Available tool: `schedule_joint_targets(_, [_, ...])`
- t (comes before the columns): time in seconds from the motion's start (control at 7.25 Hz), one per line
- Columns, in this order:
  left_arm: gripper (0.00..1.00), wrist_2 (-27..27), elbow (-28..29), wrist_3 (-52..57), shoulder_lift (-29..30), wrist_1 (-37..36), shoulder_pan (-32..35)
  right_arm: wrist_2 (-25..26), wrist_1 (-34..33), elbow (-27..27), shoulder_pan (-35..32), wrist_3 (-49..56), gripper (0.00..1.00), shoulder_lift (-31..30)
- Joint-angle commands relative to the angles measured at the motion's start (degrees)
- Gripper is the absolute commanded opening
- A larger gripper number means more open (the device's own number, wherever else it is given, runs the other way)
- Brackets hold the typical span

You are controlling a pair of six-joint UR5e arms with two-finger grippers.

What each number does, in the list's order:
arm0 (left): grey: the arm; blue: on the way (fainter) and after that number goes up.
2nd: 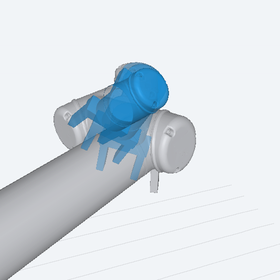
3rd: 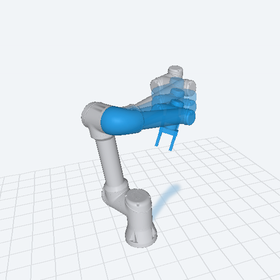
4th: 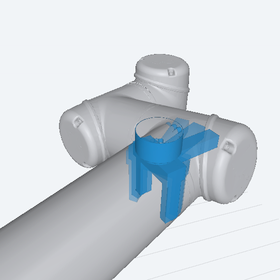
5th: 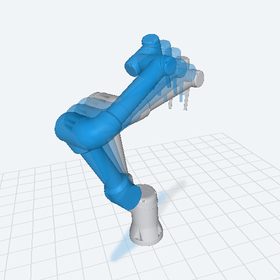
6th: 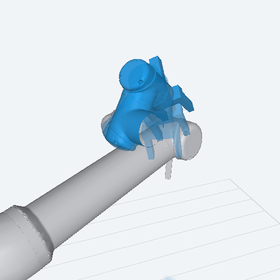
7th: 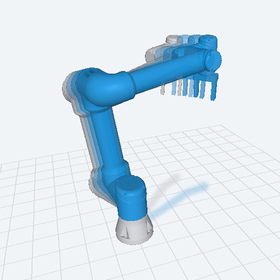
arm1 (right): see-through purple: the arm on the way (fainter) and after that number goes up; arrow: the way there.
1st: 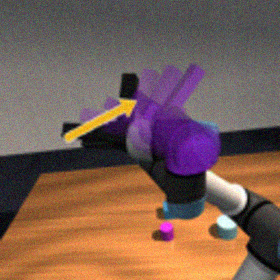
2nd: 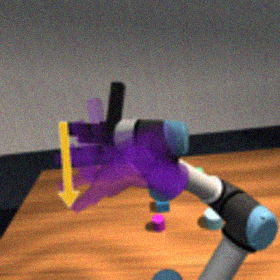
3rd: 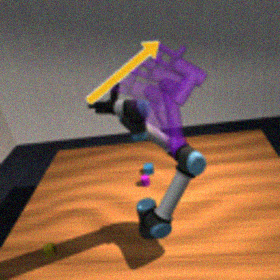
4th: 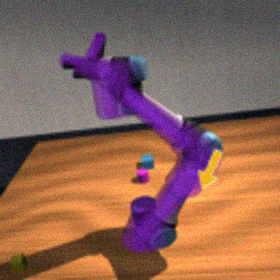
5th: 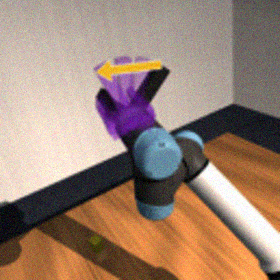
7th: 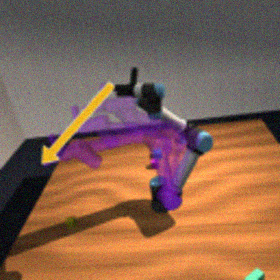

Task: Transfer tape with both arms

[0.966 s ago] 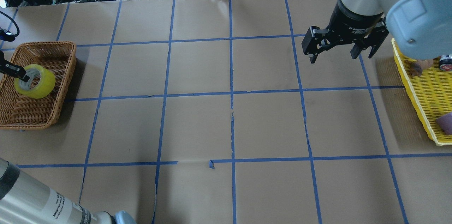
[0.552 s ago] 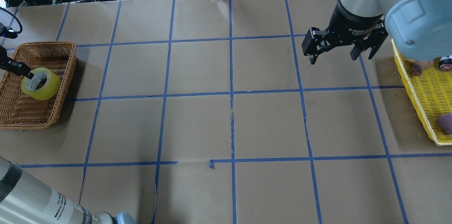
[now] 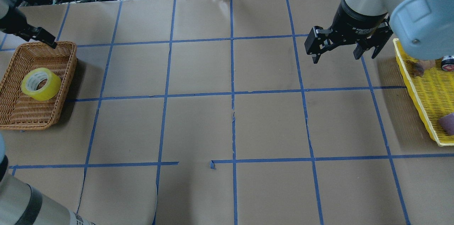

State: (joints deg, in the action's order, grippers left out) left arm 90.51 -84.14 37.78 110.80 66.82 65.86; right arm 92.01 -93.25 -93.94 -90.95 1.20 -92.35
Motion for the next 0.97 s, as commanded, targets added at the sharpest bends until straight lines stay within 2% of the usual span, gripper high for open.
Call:
schedule_joint_targets(0.0, [1.0, -0.9, -0.9, -20.7, -8.5, 15.9, 8.7, -0.6, 0.0, 0.2, 0.2, 0.1, 1.0, 0.0])
schedule_joint_targets(0.14, [1.0, -1.6, -2.1, -28.6, -12.8, 18.9, 12.6, -0.7, 0.0, 0.2, 0.2, 0.6, 1.0, 0.0])
schedule_joint_targets(0.41, [1.0, -1.1, -6.6, -42.0, -20.4, 19.1, 19.4, -0.6, 0.1, 0.3, 0.2, 0.8, 1.0, 0.0])
schedule_joint_targets(0.69, [1.0, -0.1, -7.7, -43.7, -25.8, 19.7, 24.3, -0.6, 0.1, 0.2, 0.2, 2.1, 1.0, 0.1])
schedule_joint_targets(0.83, [1.0, 2.8, -8.8, -42.9, -26.0, 19.7, 24.3, -0.7, 0.1, 0.2, 0.2, 2.1, 1.0, 0.0])
